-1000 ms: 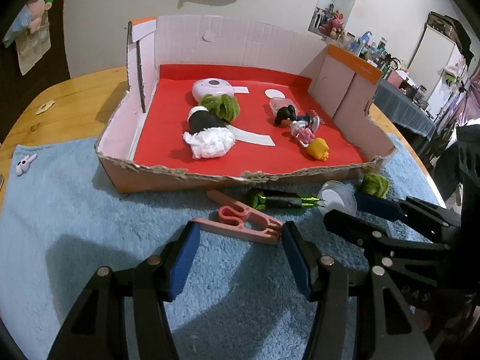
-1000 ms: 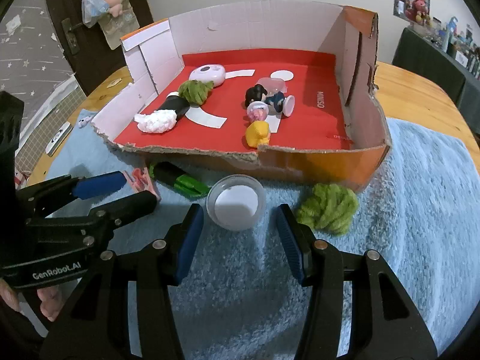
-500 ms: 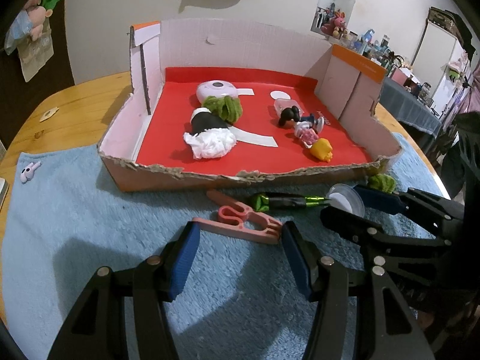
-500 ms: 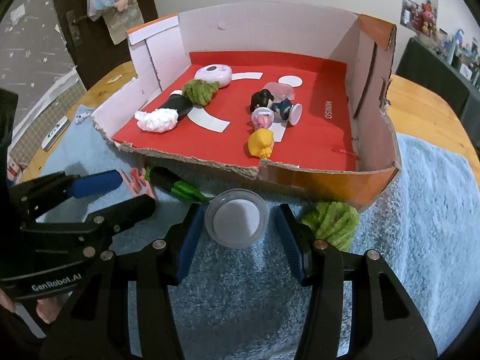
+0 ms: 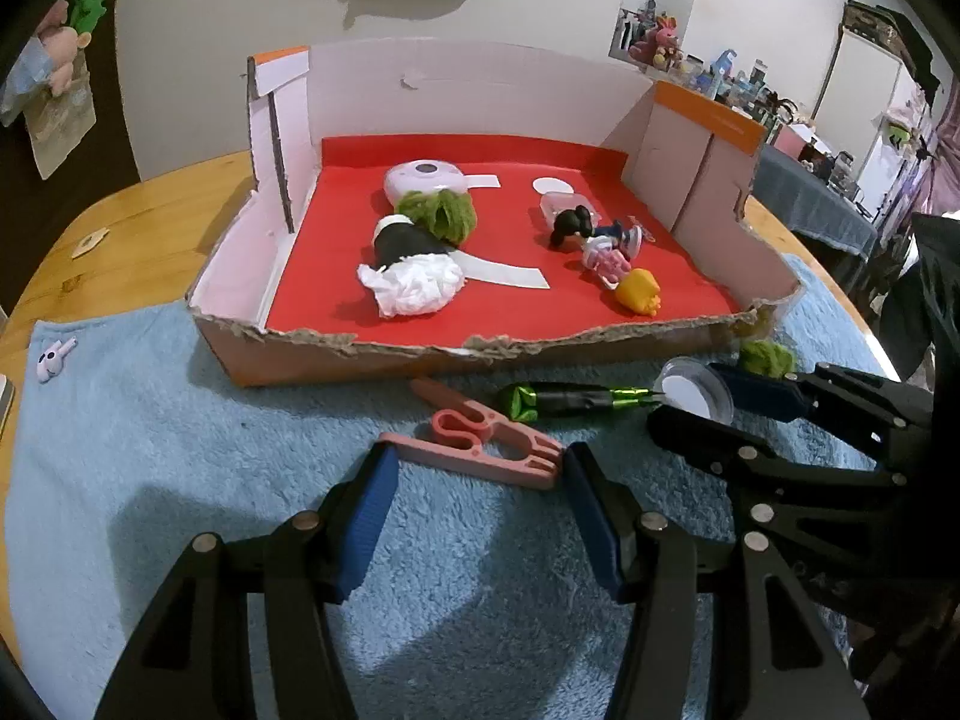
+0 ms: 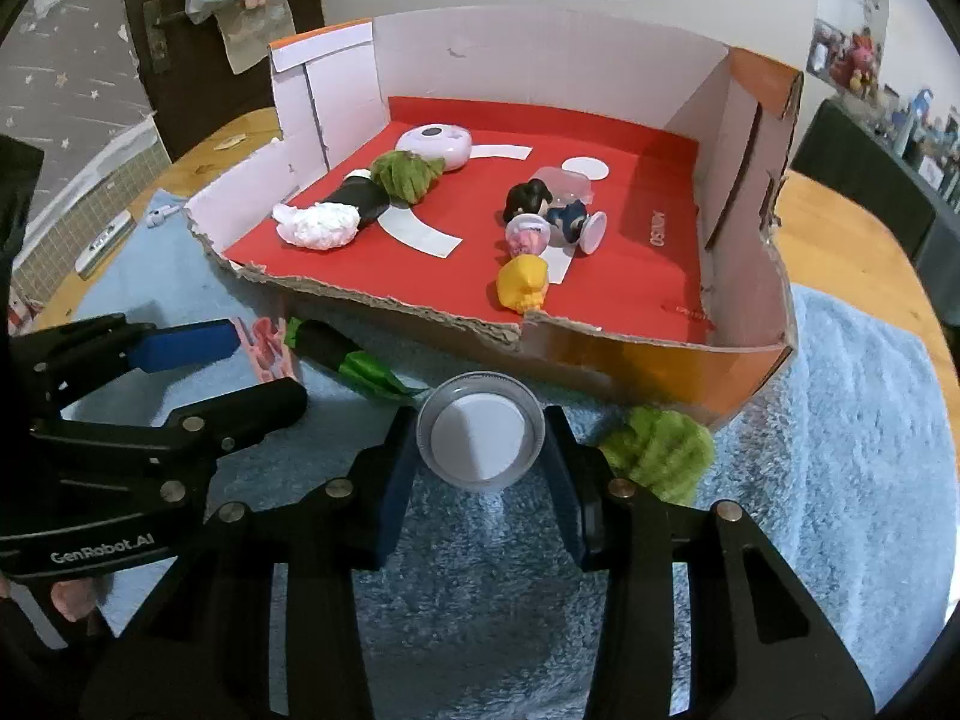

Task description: Organize objects

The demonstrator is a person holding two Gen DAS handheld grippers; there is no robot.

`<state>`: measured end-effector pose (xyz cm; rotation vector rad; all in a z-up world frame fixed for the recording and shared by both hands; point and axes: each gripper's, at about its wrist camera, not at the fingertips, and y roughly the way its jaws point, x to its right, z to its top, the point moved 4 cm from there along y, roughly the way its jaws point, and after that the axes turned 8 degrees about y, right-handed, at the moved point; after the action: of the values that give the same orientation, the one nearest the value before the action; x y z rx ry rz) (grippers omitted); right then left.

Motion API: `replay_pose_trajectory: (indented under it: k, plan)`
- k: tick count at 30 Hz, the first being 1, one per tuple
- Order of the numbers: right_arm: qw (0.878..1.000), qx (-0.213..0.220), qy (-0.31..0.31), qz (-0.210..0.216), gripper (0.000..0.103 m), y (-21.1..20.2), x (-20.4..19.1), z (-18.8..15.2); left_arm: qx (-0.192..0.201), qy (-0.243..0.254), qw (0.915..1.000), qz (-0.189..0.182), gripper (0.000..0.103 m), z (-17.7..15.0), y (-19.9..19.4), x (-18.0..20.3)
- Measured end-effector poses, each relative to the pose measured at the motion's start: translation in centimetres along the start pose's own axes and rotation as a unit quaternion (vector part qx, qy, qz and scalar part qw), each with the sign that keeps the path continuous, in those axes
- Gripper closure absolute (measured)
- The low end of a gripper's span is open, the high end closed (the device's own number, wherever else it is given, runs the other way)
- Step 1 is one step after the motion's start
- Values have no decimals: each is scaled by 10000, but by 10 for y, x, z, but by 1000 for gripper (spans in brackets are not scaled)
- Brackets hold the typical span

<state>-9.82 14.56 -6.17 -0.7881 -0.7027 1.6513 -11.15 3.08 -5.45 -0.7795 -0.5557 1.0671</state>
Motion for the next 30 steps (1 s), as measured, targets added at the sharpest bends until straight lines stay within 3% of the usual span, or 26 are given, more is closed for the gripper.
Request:
replay_pose_trajectory:
  k: [6,18,23,27,30]
  plan:
    - [9999,2,95,66,64,-3,-1,-3,21,-40,10000,-48,62,-2,-3,0]
    - [9998,69,164,91,64,-10,-6,-5,45,-110,9997,-222,82,-8,-10,0]
    - [9998,39,142,143,64,-12,-8,-6,60,-197,9997,-147,80,-7,-13,-3]
    - [9998,7,149,160,64,-10,-8,-7,124,-287,9995,5,47,-6,-18,-10]
    - [9998,-15,153,149,64,-9,-7,-8,131,-397,9991,58,46,-5,-18,-17]
